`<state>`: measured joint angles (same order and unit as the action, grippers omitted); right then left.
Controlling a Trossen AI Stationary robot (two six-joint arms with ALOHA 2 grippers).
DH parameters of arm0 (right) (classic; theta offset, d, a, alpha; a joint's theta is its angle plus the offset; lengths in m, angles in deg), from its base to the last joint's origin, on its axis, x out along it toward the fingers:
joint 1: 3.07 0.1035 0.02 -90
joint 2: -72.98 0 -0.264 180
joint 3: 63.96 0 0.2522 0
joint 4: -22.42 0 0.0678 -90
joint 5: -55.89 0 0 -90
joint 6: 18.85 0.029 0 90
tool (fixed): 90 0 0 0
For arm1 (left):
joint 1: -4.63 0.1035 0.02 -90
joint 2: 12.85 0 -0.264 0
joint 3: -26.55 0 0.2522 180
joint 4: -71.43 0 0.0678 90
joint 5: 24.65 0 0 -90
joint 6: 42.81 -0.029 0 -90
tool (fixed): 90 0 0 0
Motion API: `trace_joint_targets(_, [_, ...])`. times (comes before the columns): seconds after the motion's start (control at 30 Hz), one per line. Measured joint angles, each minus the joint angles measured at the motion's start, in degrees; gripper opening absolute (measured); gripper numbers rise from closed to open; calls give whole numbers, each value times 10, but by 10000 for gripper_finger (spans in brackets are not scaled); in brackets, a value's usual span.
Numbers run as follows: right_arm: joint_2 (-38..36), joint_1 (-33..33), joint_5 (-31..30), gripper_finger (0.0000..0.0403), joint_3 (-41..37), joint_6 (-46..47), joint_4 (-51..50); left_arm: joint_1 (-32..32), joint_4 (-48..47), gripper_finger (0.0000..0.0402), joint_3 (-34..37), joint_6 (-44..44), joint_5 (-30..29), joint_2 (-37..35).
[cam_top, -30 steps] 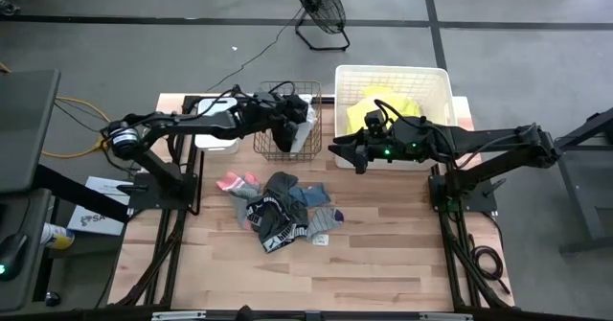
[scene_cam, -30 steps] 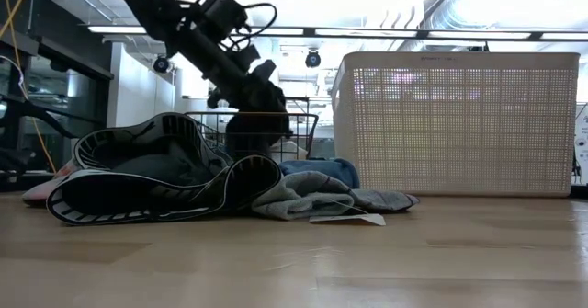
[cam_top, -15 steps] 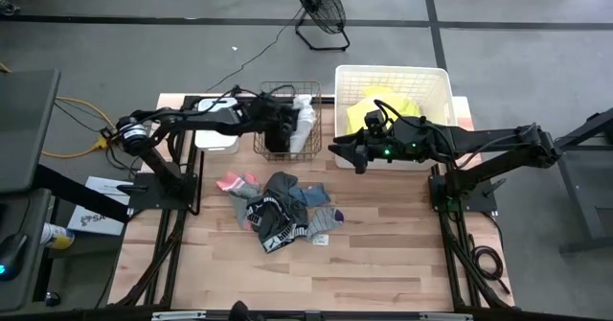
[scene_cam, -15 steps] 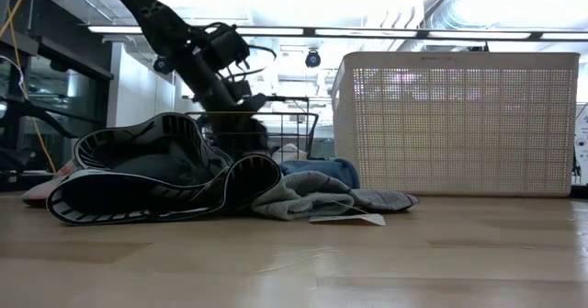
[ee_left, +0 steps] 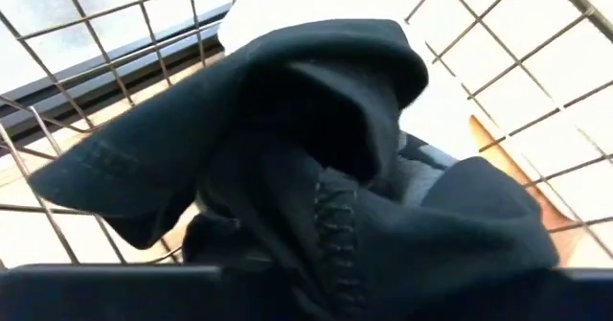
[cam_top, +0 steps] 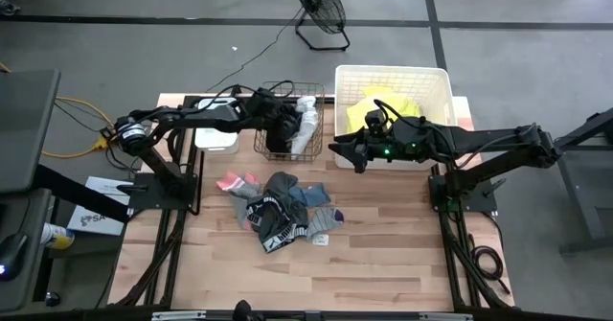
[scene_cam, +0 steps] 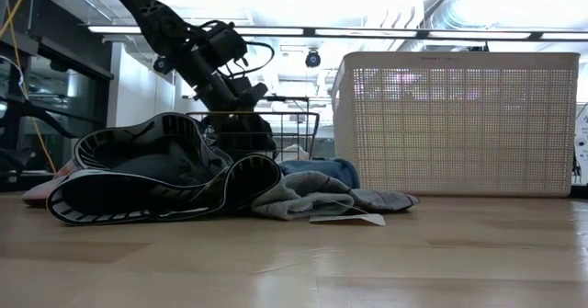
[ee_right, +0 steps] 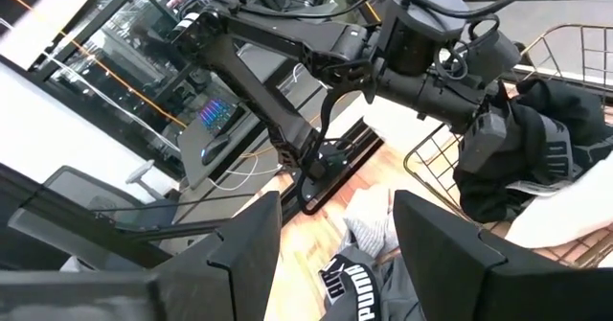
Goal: Pick & Place Cloths
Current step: Put the black underwear into the gold wire basket, then put the gray underwear into the gold wire basket
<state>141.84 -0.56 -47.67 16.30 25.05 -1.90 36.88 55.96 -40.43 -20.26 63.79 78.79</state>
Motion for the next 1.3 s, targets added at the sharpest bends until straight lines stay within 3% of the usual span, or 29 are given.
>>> trace_joint_targets(0.27, [0, 0, 3, 196, 0, 0, 0, 0, -67, 225, -77, -35, 90, 0])
trace_joint_targets(0.63, [0, 0, 38, 196, 0, -6, -1, 0, -317, 224, -234, -79, 61, 0])
trace_joint_targets(0.87, [0, 0, 93, 196, 0, -34, -1, -13, -476, 201, -345, -102, 72, -10])
trace_joint_targets(1.03, [0, 0, 128, 196, 0, -62, 0, -46, -508, 170, -384, -105, 67, -35])
trace_joint_targets(1.3, [0, 0, 171, 196, 0, -95, 0, -130, -576, 66, -387, -80, 10, -90])
